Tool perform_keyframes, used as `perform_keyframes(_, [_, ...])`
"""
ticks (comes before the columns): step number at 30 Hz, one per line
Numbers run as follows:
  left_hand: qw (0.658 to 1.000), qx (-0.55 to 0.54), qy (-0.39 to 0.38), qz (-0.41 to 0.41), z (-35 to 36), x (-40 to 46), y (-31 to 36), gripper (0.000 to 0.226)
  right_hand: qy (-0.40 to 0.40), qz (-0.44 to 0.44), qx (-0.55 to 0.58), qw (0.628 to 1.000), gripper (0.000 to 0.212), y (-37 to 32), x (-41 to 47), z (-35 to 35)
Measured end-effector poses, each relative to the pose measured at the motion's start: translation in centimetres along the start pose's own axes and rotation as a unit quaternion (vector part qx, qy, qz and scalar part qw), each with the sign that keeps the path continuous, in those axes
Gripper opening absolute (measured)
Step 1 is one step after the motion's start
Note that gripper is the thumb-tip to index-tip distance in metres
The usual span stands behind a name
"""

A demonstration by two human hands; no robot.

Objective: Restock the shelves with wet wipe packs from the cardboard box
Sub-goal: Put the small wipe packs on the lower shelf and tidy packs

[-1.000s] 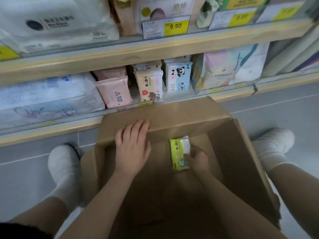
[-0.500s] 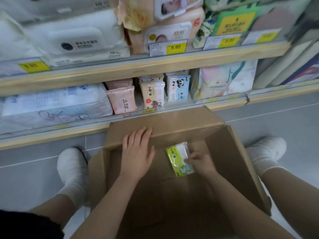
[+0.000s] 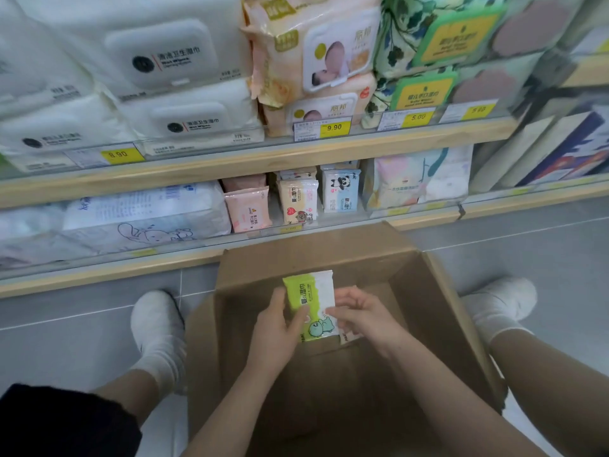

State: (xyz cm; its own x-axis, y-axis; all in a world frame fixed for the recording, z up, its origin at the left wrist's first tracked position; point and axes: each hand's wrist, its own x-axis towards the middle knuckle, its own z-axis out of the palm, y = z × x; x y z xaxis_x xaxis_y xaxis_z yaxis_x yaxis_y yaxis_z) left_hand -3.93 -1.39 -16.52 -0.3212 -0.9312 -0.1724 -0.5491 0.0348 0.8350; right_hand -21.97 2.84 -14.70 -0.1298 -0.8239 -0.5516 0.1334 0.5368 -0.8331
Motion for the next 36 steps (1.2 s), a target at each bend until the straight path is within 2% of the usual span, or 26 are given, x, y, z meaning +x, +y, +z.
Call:
perform_keyframes(4, [0.999, 0.021, -0.034, -0.019, 0.3, 0.5, -2.0, 0.021, 0.076, 0.036, -0.033, 0.996, 0.010, 2.2, 1.5, -1.2])
perform_keyframes(9, [0.995, 0.037, -0.067, -0.059, 1.3, 0.5, -4.5, 0.020, 0.156, 0.097, -0.064, 0.981, 0.011, 6.4, 3.6, -3.5])
perform_keyframes(14, [0.992, 0.046, -0.069, -0.093, 2.3, 1.0, -7.1, 0.024, 0.218, 0.125, -0.122, 0.960, 0.033, 9.1, 6.0, -4.3])
perform_keyframes(19, [0.990, 0.058, -0.070, -0.105, 2.7, 1.8, -8.0, 0.025, 0.229, 0.125, -0.166, 0.951, 0.034, 10.6, 8.3, -3.9])
perform_keyframes(23, [0.991, 0.051, -0.067, -0.100, 2.7, 2.2, -7.7, 0.025, 0.209, 0.146, -0.192, 0.948, 0.014, 10.5, 9.2, -3.9])
perform_keyframes(26, [0.994, 0.037, -0.060, -0.088, 2.5, 2.3, -6.9, 0.023, 0.185, 0.150, -0.229, 0.944, 0.018, 10.0, 8.9, -4.5])
perform_keyframes(28, [0.994, 0.035, -0.061, -0.079, 2.1, 2.2, -5.9, 0.023, 0.189, 0.145, -0.249, 0.939, 0.009, 9.0, 7.8, -4.8])
perform_keyframes(32, [0.997, 0.029, -0.050, -0.043, 1.0, 1.9, -3.7, 0.019, 0.195, 0.101, -0.239, 0.946, 0.012, 6.6, 5.2, -5.8])
perform_keyframes(36, [1.000, -0.003, -0.024, -0.003, -0.3, 2.3, -0.7, 0.020, 0.168, 0.032, -0.221, 0.960, 0.011, 2.3, 3.0, -6.9])
